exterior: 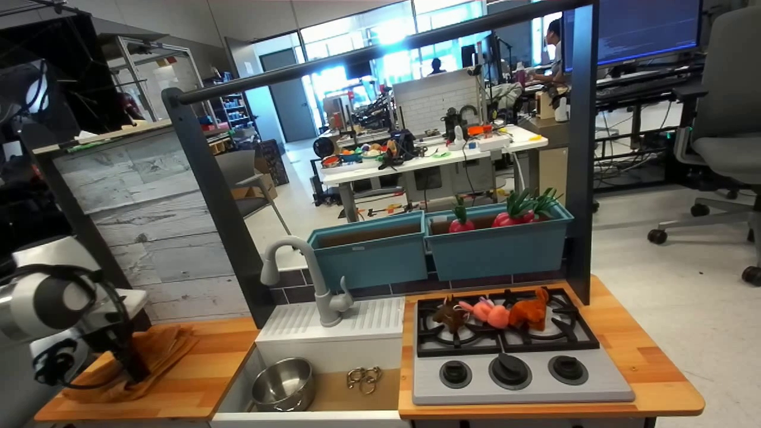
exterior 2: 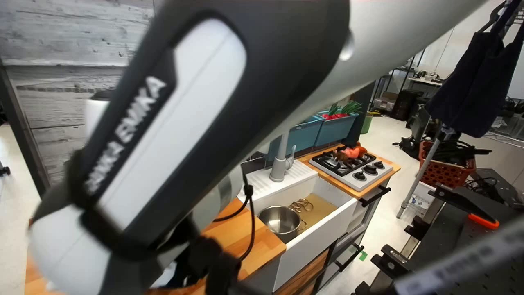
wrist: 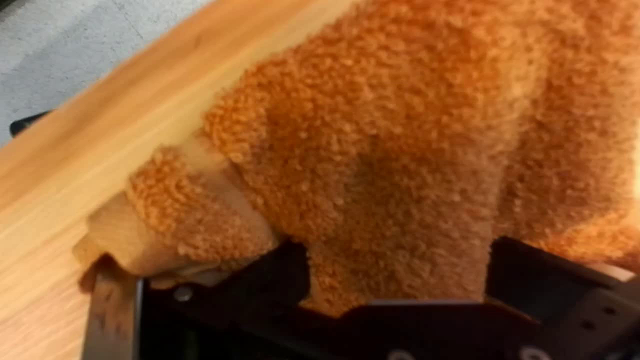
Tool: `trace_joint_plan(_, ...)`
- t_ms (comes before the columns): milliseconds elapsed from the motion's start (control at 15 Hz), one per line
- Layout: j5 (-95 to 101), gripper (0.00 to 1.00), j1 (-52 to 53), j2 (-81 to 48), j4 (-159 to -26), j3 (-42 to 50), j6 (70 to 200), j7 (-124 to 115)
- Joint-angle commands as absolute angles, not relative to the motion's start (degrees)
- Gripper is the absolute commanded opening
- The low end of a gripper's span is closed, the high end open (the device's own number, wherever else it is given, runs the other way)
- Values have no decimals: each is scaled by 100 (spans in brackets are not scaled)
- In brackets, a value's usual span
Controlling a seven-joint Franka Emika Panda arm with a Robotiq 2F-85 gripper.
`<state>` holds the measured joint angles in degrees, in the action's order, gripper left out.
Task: Use the towel to wipe the left side of the countertop, place the two plush toys on the stove inside the silver pot
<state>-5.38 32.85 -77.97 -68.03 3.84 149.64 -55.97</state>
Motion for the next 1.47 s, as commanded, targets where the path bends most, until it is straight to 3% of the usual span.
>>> trace_joint_plan(0, -621, 100, 2606, -7960, -6764, 549, 14738, -5916)
trace_joint_plan(333, -460, 100, 2275, -7921, -7010, 461, 14253, -5908)
trace_joint_plan(800, -166, 100, 3046, -7919, -6893, -178, 14635, -5041)
trace_joint_plan(1067, -102, 100, 3603, -8162, -6441, -102, 14472, -5259)
trace_joint_plan(1400, -243, 100, 3281, -7945, -6948, 274, 14090, -5544)
